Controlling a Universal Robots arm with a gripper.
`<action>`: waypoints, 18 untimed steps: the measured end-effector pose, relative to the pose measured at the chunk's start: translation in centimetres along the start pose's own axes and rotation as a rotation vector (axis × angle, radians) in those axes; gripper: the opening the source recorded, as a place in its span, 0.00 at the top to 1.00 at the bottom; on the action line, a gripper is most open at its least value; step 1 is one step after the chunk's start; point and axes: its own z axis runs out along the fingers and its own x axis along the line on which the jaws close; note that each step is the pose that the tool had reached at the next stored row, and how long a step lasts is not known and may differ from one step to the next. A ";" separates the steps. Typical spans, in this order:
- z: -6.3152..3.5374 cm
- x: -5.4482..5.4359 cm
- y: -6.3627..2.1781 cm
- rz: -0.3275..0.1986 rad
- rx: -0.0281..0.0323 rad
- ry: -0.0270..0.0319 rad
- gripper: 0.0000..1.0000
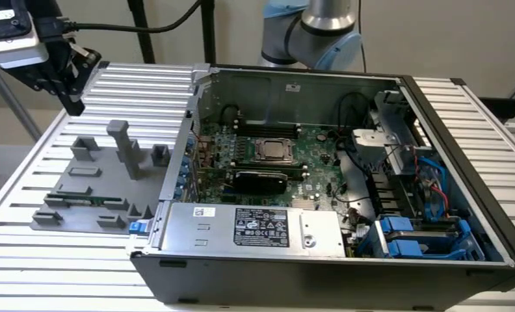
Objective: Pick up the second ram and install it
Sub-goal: 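Reach for the second ram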
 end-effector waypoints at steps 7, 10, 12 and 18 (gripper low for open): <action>0.29 2.1 -0.16 0.000 0.0011 0.0000 1.00; 0.45 2.9 -0.22 0.000 0.0016 0.0000 1.00; 0.57 3.4 -0.26 0.000 0.0019 -0.0001 1.00; 0.63 3.5 -0.27 0.000 0.0021 0.0001 1.00</action>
